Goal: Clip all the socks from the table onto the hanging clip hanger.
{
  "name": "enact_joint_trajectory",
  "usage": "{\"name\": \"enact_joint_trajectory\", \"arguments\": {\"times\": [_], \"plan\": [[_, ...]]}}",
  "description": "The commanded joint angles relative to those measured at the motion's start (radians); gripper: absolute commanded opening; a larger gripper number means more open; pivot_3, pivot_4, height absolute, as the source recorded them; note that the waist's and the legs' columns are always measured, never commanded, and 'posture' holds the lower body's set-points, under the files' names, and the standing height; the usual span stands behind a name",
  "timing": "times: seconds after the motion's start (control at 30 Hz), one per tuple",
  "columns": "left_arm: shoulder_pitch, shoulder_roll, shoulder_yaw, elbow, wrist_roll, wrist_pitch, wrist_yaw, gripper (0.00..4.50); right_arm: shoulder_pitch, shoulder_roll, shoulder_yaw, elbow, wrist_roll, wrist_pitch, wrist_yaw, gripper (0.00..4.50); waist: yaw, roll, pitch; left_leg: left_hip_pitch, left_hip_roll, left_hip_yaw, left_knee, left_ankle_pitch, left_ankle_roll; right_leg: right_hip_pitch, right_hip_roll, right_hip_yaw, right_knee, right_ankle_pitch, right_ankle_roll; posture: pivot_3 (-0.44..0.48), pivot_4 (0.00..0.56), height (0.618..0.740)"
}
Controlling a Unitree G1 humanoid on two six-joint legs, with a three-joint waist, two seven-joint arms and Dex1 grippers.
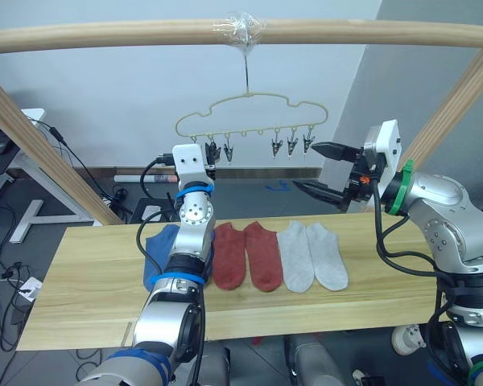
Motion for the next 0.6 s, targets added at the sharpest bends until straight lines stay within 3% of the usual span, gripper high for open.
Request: {"name": "enact_joint_trajectory", "arguments": {"times": [0.03, 0.53, 0.6], "plan": [[-0.039, 0.004, -0.005, -0.029, 0.005, -0.024, 0.0, 3.0, -0.028, -0.007, -0.02, -0.015, 0.009, -0.001, 0.004, 4.5, 0.0, 0.0, 0.0, 0.0, 0.0, 0.0, 0.0, 0.0, 0.0, 0.0, 0.0, 0.0, 0.0, 0.0, 0.0, -0.046, 0.174, 0.74], [-0.043, 0.002, -0.004, -0.019, 0.0, -0.03, -0.009, 3.0, -0.023, -0.007, -0.021, -0.012, 0.003, -0.011, 0.002, 4.5, 0.0, 0.0, 0.0, 0.0, 0.0, 0.0, 0.0, 0.0, 0.0, 0.0, 0.0, 0.0, 0.0, 0.0, 0.0, -0.05, 0.165, 0.74], [-0.038, 0.0, -0.005, -0.018, -0.004, -0.035, -0.019, 2.64, -0.024, -0.005, -0.022, -0.014, 0.002, -0.011, -0.002, 4.5, 0.0, 0.0, 0.0, 0.0, 0.0, 0.0, 0.0, 0.0, 0.0, 0.0, 0.0, 0.0, 0.0, 0.0, 0.0, -0.05, 0.165, 0.74]]}}
